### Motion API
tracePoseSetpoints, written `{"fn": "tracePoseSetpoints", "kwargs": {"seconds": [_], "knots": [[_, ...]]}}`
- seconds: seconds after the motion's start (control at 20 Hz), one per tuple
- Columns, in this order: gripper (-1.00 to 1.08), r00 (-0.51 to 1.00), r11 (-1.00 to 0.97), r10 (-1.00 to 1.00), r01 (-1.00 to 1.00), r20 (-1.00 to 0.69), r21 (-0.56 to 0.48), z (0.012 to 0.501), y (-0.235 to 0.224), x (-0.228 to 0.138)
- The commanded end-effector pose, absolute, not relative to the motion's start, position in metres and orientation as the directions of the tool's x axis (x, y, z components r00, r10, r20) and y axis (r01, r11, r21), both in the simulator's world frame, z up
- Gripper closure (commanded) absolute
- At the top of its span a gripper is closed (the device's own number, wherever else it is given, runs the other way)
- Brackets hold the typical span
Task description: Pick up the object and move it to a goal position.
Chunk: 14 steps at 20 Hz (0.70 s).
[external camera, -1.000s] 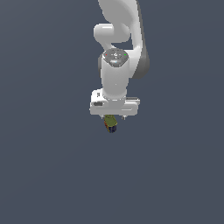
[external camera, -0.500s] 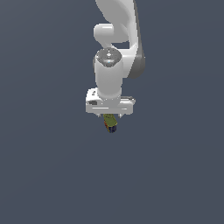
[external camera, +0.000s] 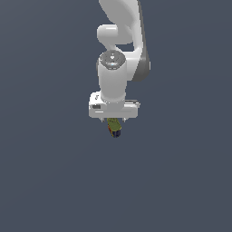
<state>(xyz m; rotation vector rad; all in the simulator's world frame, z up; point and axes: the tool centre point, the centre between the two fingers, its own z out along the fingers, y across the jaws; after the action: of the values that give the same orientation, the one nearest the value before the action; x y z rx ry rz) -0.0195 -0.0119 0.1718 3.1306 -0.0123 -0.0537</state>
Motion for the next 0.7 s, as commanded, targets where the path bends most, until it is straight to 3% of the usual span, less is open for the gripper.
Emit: {"fn": "tracePoseSetpoints", "kwargs": {"seconds": [0.0, 0.65], "knots": [[-0.92, 0.999, -1.000, 0.012, 0.012, -0.033, 0.010, 0.168, -0.012, -0.021], [-0.92, 0.967, -0.967, 0.253, 0.253, -0.015, 0.003, 0.131, -0.013, -0.046]]}}
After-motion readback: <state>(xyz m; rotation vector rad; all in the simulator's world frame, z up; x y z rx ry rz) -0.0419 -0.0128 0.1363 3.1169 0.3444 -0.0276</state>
